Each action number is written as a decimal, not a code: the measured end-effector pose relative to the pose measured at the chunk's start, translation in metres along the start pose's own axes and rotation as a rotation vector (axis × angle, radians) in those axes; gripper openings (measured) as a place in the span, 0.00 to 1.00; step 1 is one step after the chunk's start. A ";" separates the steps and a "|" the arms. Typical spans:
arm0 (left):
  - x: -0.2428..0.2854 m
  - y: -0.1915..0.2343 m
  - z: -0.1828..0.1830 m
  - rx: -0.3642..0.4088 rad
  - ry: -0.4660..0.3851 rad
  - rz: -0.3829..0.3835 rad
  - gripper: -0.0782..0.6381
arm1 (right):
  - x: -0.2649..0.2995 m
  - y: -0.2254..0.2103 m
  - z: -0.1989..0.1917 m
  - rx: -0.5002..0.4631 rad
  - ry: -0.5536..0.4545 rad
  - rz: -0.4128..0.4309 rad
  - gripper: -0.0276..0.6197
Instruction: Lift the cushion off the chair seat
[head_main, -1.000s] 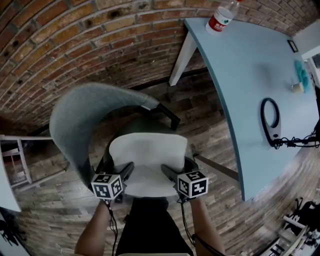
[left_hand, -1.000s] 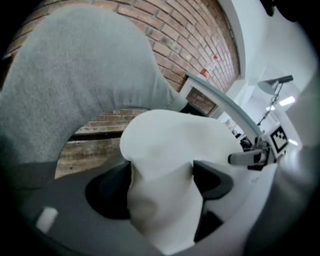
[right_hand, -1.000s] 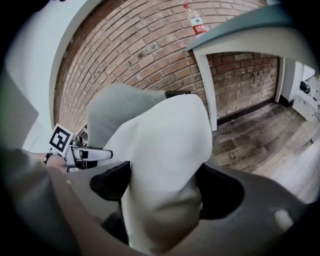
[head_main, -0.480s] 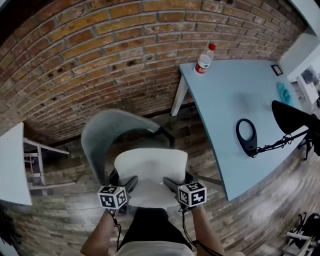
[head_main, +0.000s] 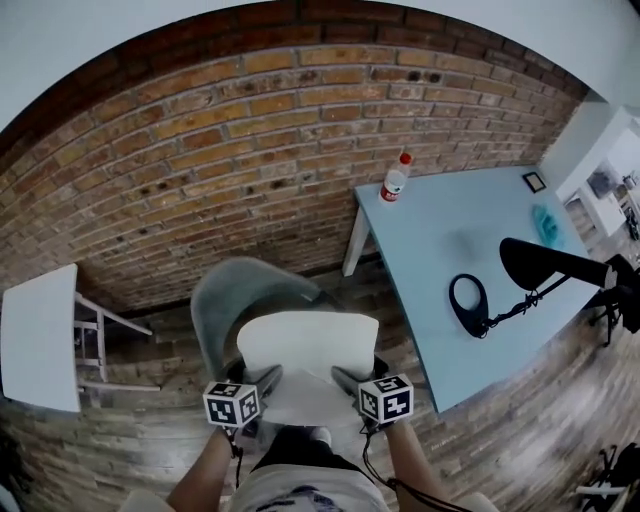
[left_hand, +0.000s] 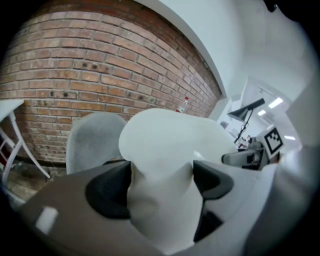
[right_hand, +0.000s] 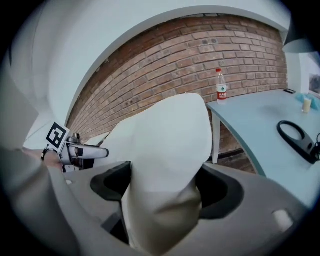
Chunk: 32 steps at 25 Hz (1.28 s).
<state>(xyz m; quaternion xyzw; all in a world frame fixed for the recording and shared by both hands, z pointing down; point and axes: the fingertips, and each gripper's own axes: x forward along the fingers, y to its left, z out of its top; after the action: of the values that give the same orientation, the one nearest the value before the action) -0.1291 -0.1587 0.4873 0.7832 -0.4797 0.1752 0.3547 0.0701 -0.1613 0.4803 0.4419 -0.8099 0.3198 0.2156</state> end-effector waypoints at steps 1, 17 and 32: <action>-0.006 -0.002 0.007 0.006 -0.008 -0.001 0.66 | -0.005 0.004 0.007 -0.004 -0.010 0.007 0.68; -0.048 -0.041 0.072 0.068 -0.115 -0.007 0.66 | -0.055 0.021 0.070 -0.074 -0.102 0.027 0.65; -0.066 -0.040 0.064 0.068 -0.127 0.005 0.66 | -0.061 0.043 0.061 -0.093 -0.106 0.051 0.57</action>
<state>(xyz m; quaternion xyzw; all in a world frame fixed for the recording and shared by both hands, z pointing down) -0.1297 -0.1524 0.3873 0.8031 -0.4970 0.1426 0.2962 0.0606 -0.1515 0.3852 0.4271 -0.8450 0.2636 0.1846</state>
